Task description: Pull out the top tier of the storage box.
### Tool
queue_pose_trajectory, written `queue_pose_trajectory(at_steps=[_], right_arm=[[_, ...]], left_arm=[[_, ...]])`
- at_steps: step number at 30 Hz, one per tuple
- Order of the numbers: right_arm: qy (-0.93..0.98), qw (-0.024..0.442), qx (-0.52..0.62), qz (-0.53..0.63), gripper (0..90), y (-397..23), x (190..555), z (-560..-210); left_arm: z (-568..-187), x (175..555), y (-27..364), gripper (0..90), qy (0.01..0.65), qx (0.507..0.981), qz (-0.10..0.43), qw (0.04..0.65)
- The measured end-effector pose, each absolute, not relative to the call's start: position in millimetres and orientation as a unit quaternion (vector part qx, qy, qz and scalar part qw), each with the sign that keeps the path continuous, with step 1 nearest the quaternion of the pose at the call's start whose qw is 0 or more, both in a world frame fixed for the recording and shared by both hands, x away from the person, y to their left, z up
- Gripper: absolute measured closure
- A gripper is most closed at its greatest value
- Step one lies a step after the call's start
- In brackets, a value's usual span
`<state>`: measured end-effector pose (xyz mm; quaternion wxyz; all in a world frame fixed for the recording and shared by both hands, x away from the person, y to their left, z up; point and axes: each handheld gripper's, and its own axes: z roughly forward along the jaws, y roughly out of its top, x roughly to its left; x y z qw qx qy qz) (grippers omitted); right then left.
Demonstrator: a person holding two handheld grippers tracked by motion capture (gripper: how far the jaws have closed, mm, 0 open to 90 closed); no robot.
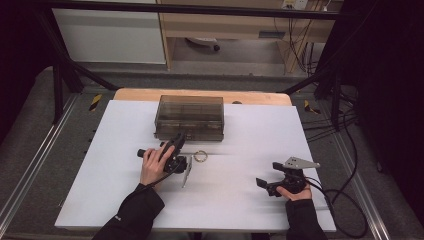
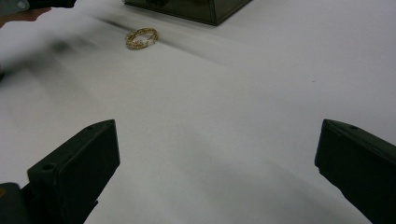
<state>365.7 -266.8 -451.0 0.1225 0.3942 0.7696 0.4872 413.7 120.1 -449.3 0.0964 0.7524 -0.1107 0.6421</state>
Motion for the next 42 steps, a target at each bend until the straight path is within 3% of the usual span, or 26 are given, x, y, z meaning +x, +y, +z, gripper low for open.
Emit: queue_pose_trajectory(at_steps=[42], right_arm=[[0.768, 0.121, 0.395, 0.489, 0.5, -266.9, 365.2, -450.5]], left_arm=[[-451.2, 393.5, 123.0, 59.9, -0.112, 0.752, 0.642, 0.101]])
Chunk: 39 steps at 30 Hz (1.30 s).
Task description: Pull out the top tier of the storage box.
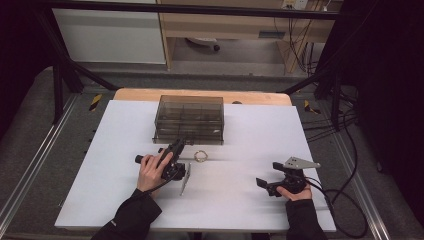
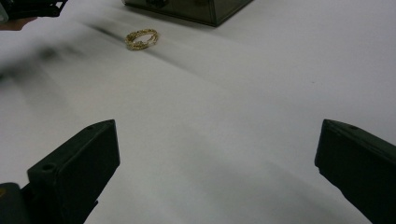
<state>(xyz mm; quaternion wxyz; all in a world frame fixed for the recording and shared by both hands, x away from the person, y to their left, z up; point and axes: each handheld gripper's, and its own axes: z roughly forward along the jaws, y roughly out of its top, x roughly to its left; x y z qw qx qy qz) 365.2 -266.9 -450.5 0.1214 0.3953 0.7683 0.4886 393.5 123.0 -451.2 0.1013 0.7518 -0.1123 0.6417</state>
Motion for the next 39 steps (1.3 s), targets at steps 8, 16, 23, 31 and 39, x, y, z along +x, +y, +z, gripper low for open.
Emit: queue_pose_trajectory(at_steps=[8, 16, 23, 31, 39], right_arm=[[0.769, 0.121, 0.395, 0.488, 0.5, -266.9, 365.4, -450.6], [0.770, 0.123, 0.394, 0.488, 0.5, -266.8, 365.7, -450.9], [0.770, 0.123, 0.394, 0.487, 0.5, -267.0, 365.6, -451.0], [0.770, 0.122, 0.394, 0.486, 0.5, -266.9, 365.7, -451.0], [0.771, 0.123, 0.394, 0.486, 0.5, -266.9, 365.7, -451.1]], left_arm=[[-452.4, 392.3, 122.9, 60.1, -0.115, 0.752, 0.641, 0.100], [-451.5, 392.2, 122.4, 60.2, -0.111, 0.755, 0.638, 0.105], [-449.1, 391.7, 122.0, 55.5, -0.102, 0.770, 0.621, 0.109], [-443.9, 390.3, 122.3, 47.4, -0.082, 0.789, 0.595, 0.128], [-435.4, 386.8, 124.5, 37.2, -0.045, 0.811, 0.563, 0.151]])
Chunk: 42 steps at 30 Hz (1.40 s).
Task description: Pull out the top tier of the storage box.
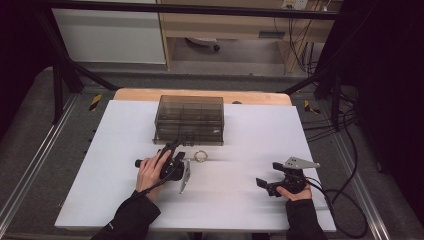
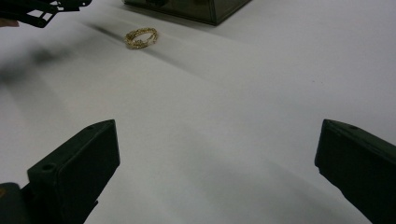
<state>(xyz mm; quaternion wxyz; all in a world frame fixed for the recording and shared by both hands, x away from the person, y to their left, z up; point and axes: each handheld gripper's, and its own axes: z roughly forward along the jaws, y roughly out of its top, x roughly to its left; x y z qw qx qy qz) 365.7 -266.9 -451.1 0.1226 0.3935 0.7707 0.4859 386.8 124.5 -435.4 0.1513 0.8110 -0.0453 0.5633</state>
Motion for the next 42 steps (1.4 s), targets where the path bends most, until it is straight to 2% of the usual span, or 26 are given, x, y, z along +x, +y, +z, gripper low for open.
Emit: queue_pose_trajectory(at_steps=[13, 34, 42], right_arm=[[0.771, 0.122, 0.394, 0.485, 0.5, -266.9, 365.7, -451.1], [0.771, 0.121, 0.395, 0.485, 0.5, -266.4, 365.6, -451.4], [0.771, 0.121, 0.395, 0.485, 0.5, -266.4, 365.5, -451.3]], left_arm=[[-418.8, 377.9, 139.4, 20.1, 0.039, 0.834, 0.505, 0.220], [-424.4, 365.8, 166.7, 11.0, 0.177, 0.861, 0.375, 0.293], [-428.4, 365.2, 165.6, 9.1, 0.203, 0.868, 0.331, 0.311]])
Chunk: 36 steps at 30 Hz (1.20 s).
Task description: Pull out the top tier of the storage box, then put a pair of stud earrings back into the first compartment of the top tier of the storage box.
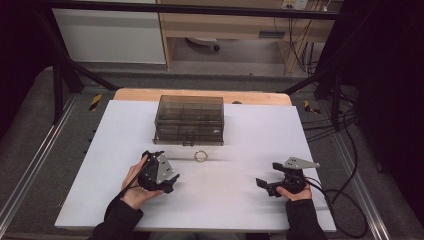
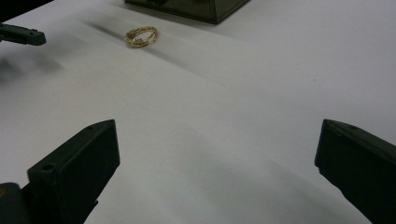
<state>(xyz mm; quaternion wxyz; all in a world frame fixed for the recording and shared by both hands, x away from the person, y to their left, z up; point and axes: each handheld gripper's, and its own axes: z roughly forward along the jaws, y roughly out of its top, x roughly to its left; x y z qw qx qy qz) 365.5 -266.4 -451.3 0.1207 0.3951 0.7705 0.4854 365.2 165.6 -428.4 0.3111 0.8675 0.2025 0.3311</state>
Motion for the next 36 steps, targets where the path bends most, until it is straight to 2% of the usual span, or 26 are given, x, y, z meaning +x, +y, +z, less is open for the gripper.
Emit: queue_pose_trajectory(at_steps=[13, 36], right_arm=[[0.770, 0.120, 0.397, 0.484, 0.5, -266.1, 365.6, -451.5], [0.771, 0.119, 0.398, 0.483, 0.5, -266.2, 366.0, -451.5]], left_arm=[[-433.1, 362.7, 155.6, 8.6, 0.207, 0.877, 0.279, 0.333], [-432.7, 361.3, 141.9, 11.3, 0.220, 0.874, 0.225, 0.370]])
